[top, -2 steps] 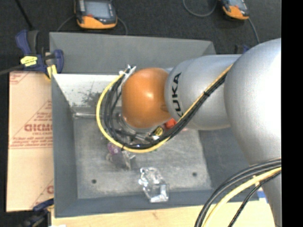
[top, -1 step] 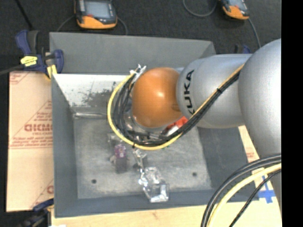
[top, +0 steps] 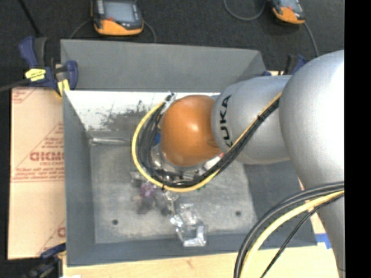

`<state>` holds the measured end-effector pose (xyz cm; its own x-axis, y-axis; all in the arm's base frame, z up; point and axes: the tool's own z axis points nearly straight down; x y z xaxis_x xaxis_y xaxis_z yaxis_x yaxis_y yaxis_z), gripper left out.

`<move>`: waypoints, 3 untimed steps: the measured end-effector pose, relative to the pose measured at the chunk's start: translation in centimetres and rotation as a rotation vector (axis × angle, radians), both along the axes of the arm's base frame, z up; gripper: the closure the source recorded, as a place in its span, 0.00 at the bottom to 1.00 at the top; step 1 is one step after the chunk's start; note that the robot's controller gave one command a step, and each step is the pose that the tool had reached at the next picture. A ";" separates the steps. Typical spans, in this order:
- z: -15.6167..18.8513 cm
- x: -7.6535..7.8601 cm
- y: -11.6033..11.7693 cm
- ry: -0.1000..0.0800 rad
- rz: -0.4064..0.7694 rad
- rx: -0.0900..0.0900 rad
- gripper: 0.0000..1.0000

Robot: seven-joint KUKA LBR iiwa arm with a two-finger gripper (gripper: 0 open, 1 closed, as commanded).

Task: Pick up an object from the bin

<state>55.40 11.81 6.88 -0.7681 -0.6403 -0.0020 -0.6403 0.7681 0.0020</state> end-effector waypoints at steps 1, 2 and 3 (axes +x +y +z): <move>0.2 -0.9 1.4 0.002 -0.439 -0.001 0.00; 0.2 -0.9 1.4 0.001 -0.441 -0.002 1.00; 4.5 -0.6 1.3 -0.007 -0.445 0.001 1.00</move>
Offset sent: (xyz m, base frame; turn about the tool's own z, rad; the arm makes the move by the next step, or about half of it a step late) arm -0.0096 0.0140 0.0012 0.4389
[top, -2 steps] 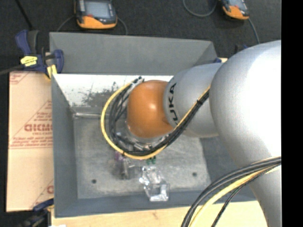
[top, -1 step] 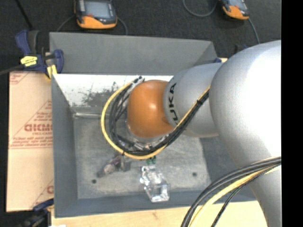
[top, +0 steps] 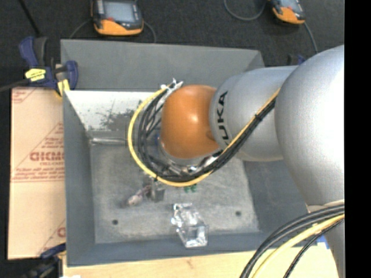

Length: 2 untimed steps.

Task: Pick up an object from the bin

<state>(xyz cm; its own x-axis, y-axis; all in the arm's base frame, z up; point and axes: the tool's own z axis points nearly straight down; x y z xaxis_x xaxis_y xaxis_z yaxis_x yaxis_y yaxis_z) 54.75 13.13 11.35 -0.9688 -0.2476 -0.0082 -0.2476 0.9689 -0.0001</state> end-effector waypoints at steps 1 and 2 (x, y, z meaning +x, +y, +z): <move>2.2 0.2 0.0 0.001 -0.005 0.000 1.00; 4.1 0.4 -0.1 0.001 -0.010 0.000 1.00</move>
Offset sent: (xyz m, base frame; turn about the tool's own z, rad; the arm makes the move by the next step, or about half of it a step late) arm 0.0000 0.0001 0.0200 0.0000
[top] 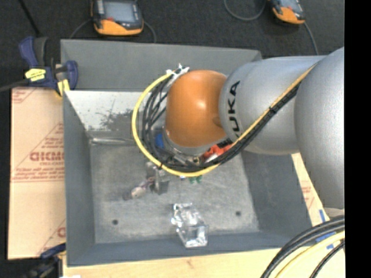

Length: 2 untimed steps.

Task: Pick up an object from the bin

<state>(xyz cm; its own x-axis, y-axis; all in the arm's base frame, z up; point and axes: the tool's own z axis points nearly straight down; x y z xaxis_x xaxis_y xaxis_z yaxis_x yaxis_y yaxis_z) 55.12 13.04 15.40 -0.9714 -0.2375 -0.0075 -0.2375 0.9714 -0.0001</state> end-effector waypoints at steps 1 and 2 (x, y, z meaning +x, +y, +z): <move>2.5 0.2 0.0 -0.001 -0.005 0.000 1.00; 3.5 0.4 -0.1 -0.001 -0.009 0.001 1.00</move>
Offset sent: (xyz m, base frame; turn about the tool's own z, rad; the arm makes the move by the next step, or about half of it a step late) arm 0.0000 -0.0001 0.0232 0.0000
